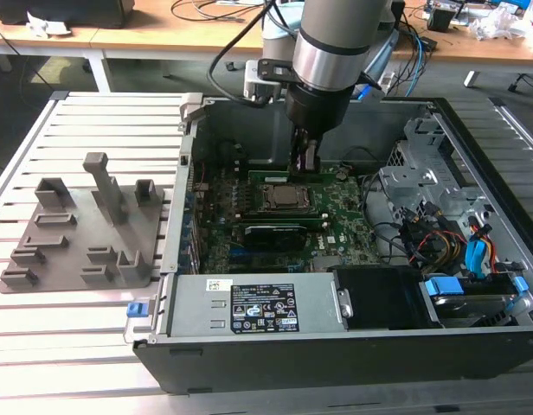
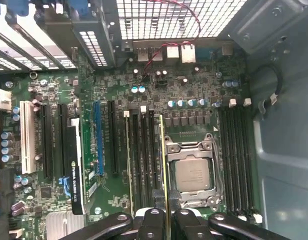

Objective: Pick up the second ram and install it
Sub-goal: 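Insert the second ram into the second slot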

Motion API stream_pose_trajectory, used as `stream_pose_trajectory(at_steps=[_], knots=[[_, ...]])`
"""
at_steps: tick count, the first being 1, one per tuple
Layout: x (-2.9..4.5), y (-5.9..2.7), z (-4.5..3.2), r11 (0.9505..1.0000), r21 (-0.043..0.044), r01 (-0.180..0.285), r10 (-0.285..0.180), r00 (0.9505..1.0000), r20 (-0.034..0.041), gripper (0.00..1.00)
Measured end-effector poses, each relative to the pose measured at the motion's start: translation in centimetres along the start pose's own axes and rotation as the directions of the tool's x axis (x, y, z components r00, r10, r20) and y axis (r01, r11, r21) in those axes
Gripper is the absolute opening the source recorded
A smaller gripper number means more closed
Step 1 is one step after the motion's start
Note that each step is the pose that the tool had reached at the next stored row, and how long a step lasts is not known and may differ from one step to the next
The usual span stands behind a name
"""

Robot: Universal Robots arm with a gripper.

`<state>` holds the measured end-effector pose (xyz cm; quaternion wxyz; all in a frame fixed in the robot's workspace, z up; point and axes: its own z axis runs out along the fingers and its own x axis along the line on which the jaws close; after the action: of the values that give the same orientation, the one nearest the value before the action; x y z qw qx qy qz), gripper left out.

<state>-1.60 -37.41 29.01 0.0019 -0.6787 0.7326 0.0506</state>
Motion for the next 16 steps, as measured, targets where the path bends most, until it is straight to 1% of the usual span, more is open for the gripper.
stream_pose_trajectory(at_steps=[5,8,11,16], knots=[[0.04,-0.03,0.69,1.0,0.0,0.0,0.0,1.0,0.0,0.14],[0.08,-0.07,1.29,1.0,0.0,0.0,0.0,1.0,0.0001,0.14],[0.11,-0.09,1.62,1.0,-0.0001,0.0,0.0,1.0,0.0,0.14],[0.16,-0.15,2.41,1.0,0.0,0.0,0.0,1.0,0.0,0.14]])
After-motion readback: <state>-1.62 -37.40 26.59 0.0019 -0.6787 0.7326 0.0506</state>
